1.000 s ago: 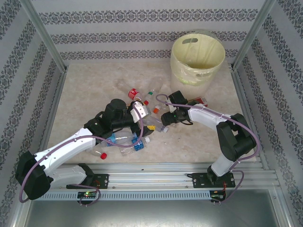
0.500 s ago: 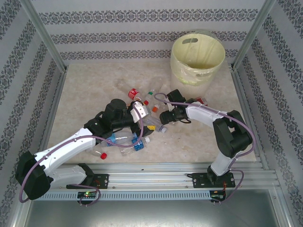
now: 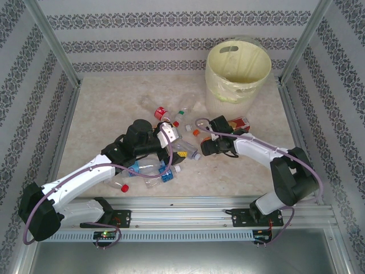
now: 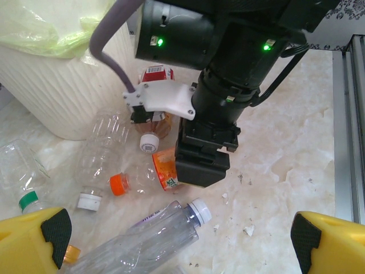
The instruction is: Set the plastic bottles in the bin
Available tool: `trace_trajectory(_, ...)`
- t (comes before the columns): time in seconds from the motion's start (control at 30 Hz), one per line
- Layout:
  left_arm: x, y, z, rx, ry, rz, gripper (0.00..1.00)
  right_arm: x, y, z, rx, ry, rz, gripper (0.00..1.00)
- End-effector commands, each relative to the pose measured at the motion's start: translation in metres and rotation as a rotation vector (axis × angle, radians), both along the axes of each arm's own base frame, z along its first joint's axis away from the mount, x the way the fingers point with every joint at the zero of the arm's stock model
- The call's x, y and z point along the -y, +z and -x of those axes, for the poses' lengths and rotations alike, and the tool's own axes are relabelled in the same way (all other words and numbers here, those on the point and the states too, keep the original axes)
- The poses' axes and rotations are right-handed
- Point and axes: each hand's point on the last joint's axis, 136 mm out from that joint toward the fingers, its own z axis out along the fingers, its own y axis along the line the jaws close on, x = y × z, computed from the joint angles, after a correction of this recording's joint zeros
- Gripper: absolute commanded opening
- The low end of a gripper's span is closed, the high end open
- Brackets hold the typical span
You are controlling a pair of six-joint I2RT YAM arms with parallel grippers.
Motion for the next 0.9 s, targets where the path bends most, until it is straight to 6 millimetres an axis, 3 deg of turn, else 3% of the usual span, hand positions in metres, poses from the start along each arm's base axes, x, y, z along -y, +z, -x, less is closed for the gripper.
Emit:
trace_trajectory(0.0, 0.005, 0.016, 0.005, 0.027, -0.030, 0.023, 1.00, 0.005, 0.006, 0.004, 0.012, -0.042, -0.024, 0.74)
trace_trajectory(0.33, 0.006, 0.015, 0.005, 0.023, -0.032, 0.023, 1.00, 0.000, 0.013, -0.008, -0.019, 0.029, 0.031, 0.80)
trace_trajectory(0.53, 0.006, 0.016, 0.006, 0.026, -0.033, 0.022, 1.00, -0.005, 0.006, -0.020, -0.056, 0.067, 0.072, 0.80)
trace_trajectory(0.87, 0.006, 0.014, 0.006, 0.019, -0.035, 0.020, 1.00, -0.015, -0.013, -0.023, -0.120, 0.092, 0.068, 0.79)
